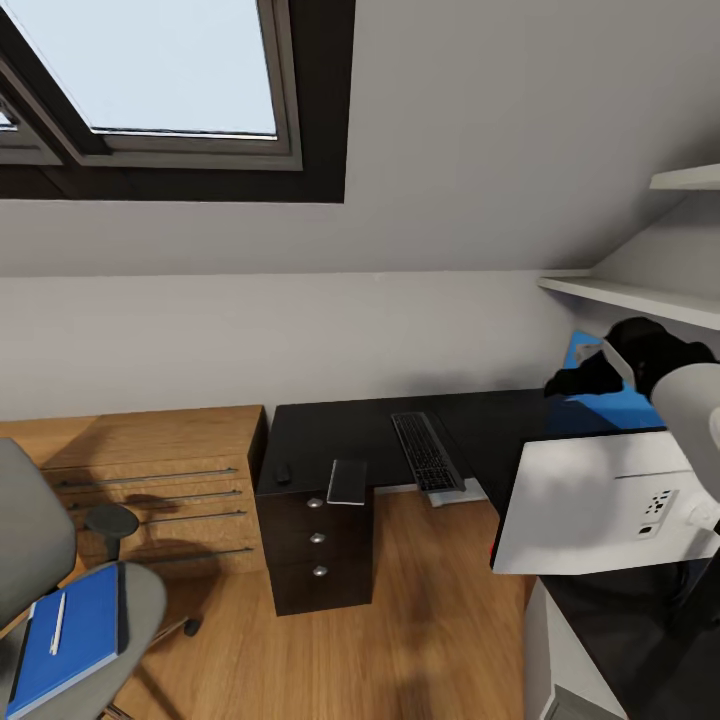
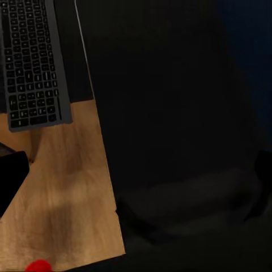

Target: In the bedroom, organize the workspace by keeping the computer under the desk, ensuring the monitor is on the desk, placing the keyboard on the desk next to the monitor, placing the mouse on the desk next to the keyboard, moving the folder from the swivel chair onto the desk next to the mouse, stacking the notebook on top of the folder with the pen on top of the notebook, and positioning the swivel chair next to the desk.

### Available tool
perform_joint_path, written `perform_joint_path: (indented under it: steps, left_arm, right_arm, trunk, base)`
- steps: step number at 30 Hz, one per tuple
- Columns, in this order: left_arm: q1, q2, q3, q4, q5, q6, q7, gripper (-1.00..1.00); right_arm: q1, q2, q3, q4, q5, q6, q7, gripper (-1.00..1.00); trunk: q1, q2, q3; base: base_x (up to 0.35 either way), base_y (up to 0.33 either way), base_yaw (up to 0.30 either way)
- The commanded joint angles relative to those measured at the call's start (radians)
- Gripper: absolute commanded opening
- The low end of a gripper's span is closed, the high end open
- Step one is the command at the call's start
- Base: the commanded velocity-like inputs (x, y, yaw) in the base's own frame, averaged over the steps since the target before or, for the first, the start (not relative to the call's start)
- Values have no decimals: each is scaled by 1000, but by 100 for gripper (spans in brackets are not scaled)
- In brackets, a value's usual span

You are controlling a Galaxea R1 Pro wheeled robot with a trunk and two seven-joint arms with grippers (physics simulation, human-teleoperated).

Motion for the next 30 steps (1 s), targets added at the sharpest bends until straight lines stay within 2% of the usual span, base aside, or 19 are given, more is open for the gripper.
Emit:
perform_joint_path:
  steps: [1,4,8,11,14,17,21,30]
  left_arm:
    - [-1,1,-9,-1,7,-3,6,100]
    - [-1,1,-9,-1,7,-3,6,100]
    - [-1,1,-9,-1,7,-3,7,100]
    - [-1,1,-9,-1,7,-4,7,100]
    - [-1,1,-9,-1,7,-4,6,100]
    - [-1,1,-9,-1,7,-5,6,100]
    - [-1,1,-9,-1,7,-5,6,100]
    - [-1,1,-9,-1,7,-4,6,100]
  right_arm:
    - [-1,-4,10,-1,9,3,20,100]
    - [-1,-7,16,2,25,3,27,100]
    - [-1,-8,23,6,79,3,55,100]
    - [0,-9,35,15,128,3,133,100]
    - [0,-9,49,18,197,-1,202,100]
    - [1,-13,54,20,237,-11,268,100]
    - [1,-19,56,21,250,-17,294,100]
    - [28,-22,59,23,254,-39,300,100]
  trunk:
    - [0,-2,-2]
    - [0,-2,-2]
    - [0,-2,-2]
    - [0,-2,-2]
    - [0,-2,-2]
    - [0,-2,-2]
    - [0,-2,-2]
    - [0,-2,-2]
  base:
    - [0,0,0]
    - [0,0,0]
    - [0,0,0]
    - [0,0,0]
    - [0,0,0]
    - [0,0,0]
    - [-74,0,0]
    - [-152,0,0]
